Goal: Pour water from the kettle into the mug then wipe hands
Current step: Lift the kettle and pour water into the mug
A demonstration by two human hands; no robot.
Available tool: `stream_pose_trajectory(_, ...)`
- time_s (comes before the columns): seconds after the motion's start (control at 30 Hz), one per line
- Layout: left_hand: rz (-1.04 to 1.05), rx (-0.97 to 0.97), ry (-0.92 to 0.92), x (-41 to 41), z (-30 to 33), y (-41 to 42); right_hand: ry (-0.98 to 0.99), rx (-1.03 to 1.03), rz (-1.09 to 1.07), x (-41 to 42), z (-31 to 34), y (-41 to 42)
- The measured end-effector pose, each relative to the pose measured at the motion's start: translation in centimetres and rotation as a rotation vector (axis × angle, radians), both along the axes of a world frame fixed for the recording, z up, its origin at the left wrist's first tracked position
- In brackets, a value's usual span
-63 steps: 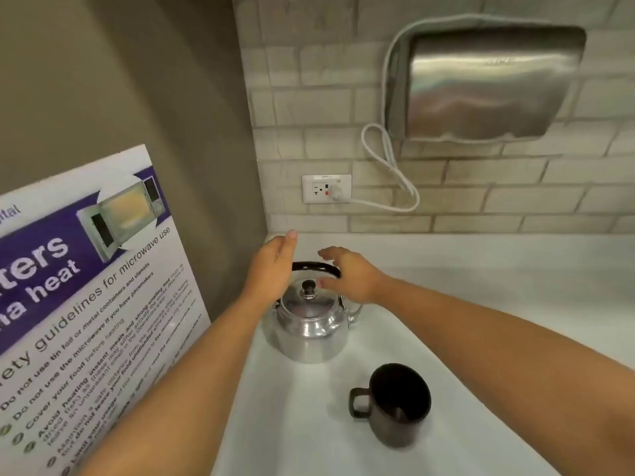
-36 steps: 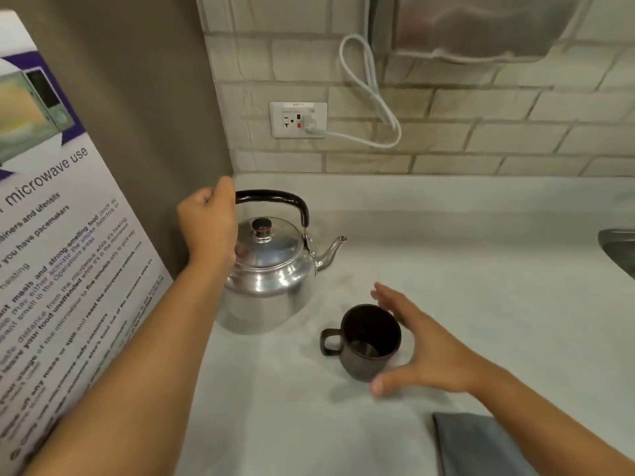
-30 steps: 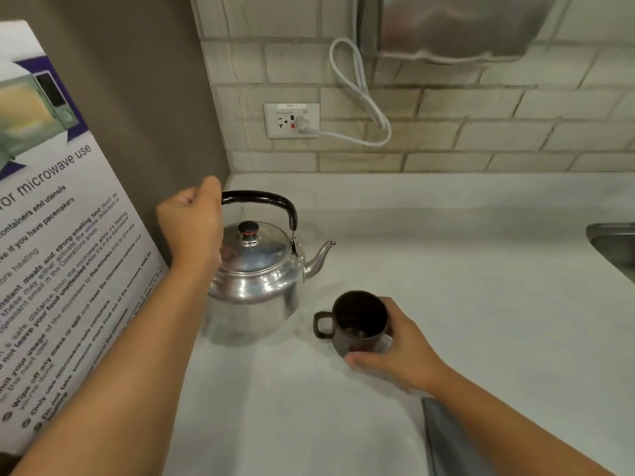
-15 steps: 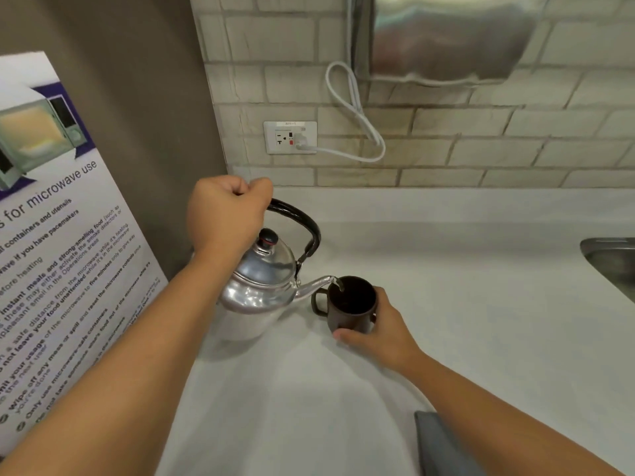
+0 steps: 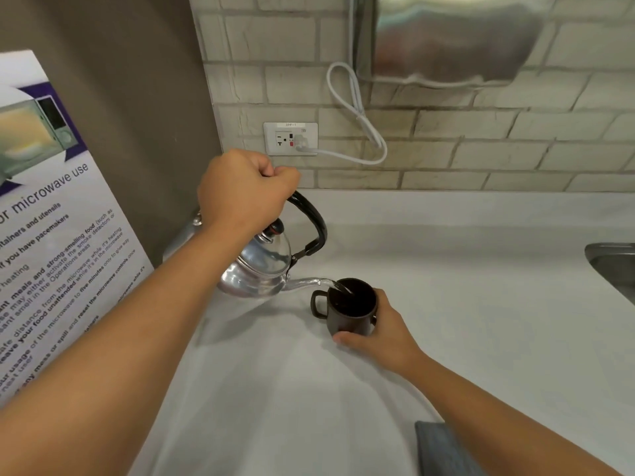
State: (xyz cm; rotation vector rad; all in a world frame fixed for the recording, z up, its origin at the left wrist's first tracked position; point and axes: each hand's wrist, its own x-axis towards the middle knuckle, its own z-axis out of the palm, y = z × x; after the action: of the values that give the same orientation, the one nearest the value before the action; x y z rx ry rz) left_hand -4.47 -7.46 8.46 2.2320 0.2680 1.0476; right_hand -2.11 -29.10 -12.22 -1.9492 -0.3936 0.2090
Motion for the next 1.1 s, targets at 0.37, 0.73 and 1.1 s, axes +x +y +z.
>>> stream_pose_trajectory(0.37,0.008,0.113,0.028,0.3,1.5,-0.4,0.0,-0.025,0.004,0.0,0.2,-0.1)
stream_pose_trajectory(0.73,0.009,0.2,0.041,0.6,2.1,-0.7,-0.001,-0.023,0.002,0.0,0.3,-0.1)
stream_pose_trajectory(1.1,-0.018,0.262,0.02,0.9,2.3,-0.8,-0.005,-0.034,-0.002,0.0,0.3,0.0)
